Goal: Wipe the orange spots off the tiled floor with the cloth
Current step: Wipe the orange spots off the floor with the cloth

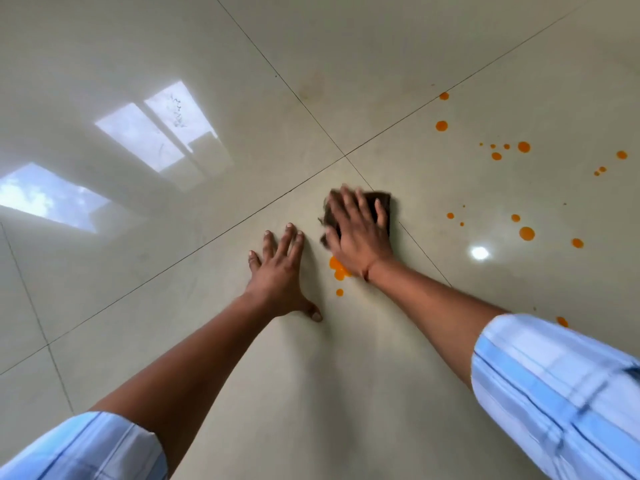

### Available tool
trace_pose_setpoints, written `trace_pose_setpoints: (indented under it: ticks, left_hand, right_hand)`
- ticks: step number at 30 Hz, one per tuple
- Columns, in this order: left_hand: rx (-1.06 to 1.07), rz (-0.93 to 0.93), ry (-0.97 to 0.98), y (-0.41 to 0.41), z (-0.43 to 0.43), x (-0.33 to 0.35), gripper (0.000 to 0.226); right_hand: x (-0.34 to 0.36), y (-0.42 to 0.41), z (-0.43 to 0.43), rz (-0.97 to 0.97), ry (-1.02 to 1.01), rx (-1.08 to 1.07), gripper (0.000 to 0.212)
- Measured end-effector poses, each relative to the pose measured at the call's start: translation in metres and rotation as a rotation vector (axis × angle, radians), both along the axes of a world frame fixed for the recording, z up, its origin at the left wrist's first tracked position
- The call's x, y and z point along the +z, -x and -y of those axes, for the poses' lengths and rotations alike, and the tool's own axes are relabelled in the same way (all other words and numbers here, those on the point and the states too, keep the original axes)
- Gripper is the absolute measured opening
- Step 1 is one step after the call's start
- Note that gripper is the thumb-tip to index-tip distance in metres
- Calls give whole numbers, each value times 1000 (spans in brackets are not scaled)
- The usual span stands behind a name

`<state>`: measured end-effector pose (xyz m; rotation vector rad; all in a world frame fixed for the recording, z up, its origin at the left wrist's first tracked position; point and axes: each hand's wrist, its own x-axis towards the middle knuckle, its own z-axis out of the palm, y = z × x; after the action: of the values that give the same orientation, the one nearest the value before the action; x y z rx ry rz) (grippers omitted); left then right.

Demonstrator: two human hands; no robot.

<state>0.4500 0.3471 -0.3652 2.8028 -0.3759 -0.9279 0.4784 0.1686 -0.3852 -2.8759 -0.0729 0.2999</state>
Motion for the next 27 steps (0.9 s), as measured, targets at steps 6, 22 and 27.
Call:
trace_pose_setpoints:
  ticks: [6,22,27]
  left_hand:
    - [39,-24,47,2,0,6,160]
    - [25,-32,39,0,0,-2,160]
    - [24,-38,36,0,2,4,159]
  right_hand:
    - [8,117,14,-45,-4,173,68]
    - [5,58,13,20,88,15,65]
    - [0,177,8,15,-5,206,78]
